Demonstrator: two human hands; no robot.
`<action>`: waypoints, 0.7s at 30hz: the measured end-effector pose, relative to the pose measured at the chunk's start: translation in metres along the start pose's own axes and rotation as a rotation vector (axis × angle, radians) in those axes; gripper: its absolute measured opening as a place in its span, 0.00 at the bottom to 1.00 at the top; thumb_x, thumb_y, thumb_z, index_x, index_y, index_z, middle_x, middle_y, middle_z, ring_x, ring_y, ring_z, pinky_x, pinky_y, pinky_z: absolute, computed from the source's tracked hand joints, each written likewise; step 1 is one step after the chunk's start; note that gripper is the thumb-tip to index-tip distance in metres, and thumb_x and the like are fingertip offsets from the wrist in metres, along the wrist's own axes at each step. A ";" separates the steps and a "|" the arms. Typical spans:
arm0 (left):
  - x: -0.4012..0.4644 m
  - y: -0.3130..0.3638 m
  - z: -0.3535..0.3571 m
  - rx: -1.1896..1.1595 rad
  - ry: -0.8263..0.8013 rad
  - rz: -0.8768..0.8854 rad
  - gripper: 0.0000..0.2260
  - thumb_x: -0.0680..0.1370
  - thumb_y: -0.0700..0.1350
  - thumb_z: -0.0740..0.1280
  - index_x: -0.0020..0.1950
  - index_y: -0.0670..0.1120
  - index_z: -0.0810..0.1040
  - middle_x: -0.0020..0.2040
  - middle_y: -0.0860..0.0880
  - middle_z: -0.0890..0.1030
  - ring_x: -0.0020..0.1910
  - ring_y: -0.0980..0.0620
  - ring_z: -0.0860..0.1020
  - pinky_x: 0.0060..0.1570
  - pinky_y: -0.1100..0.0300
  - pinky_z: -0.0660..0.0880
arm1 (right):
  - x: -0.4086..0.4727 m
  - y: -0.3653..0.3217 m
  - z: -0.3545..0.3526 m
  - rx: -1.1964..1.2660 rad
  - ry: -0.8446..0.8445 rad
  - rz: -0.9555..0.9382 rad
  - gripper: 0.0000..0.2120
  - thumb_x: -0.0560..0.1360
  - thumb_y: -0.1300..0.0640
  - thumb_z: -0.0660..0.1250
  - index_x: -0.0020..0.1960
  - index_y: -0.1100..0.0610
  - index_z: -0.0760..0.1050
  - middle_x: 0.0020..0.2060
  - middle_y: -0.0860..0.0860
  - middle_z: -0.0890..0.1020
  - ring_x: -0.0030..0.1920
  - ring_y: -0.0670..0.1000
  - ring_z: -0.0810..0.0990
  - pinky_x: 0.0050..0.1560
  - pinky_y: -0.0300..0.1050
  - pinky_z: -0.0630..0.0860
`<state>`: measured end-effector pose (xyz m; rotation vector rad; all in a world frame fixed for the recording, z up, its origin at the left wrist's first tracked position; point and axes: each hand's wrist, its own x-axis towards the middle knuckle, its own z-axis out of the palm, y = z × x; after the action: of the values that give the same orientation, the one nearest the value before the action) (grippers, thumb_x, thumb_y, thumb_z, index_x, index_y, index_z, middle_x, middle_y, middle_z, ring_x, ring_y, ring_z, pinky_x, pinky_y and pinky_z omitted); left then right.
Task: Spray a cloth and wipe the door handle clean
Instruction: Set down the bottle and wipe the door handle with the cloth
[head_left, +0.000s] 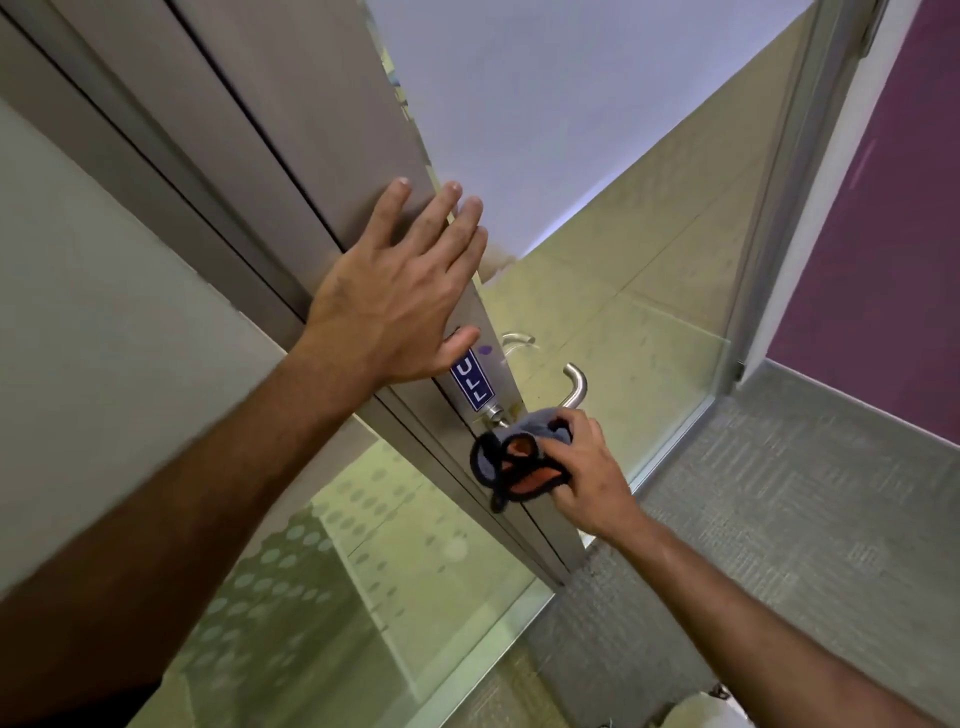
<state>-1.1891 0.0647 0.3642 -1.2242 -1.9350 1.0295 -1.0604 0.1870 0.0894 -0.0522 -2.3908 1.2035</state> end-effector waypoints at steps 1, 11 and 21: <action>0.000 0.000 0.000 0.002 0.003 -0.002 0.41 0.78 0.69 0.47 0.82 0.41 0.56 0.83 0.40 0.56 0.82 0.40 0.54 0.78 0.38 0.47 | 0.000 0.008 -0.012 0.049 0.030 -0.027 0.22 0.72 0.63 0.65 0.63 0.47 0.78 0.63 0.49 0.70 0.60 0.53 0.70 0.56 0.54 0.78; 0.000 0.000 0.003 0.013 0.028 0.001 0.39 0.78 0.68 0.50 0.80 0.43 0.60 0.82 0.39 0.59 0.81 0.40 0.57 0.77 0.37 0.50 | 0.033 0.002 0.005 -0.354 0.143 0.093 0.29 0.67 0.70 0.72 0.65 0.51 0.76 0.66 0.51 0.74 0.64 0.59 0.70 0.62 0.57 0.72; 0.000 0.000 0.001 0.016 0.027 0.009 0.39 0.79 0.69 0.48 0.81 0.44 0.57 0.82 0.38 0.57 0.82 0.38 0.55 0.77 0.37 0.49 | 0.027 0.033 -0.029 -0.477 -0.274 -0.450 0.21 0.68 0.57 0.74 0.60 0.47 0.80 0.65 0.46 0.76 0.64 0.58 0.69 0.57 0.56 0.74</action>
<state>-1.1904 0.0642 0.3637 -1.2326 -1.8992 1.0262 -1.0783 0.2361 0.0894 0.5010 -2.6736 0.4472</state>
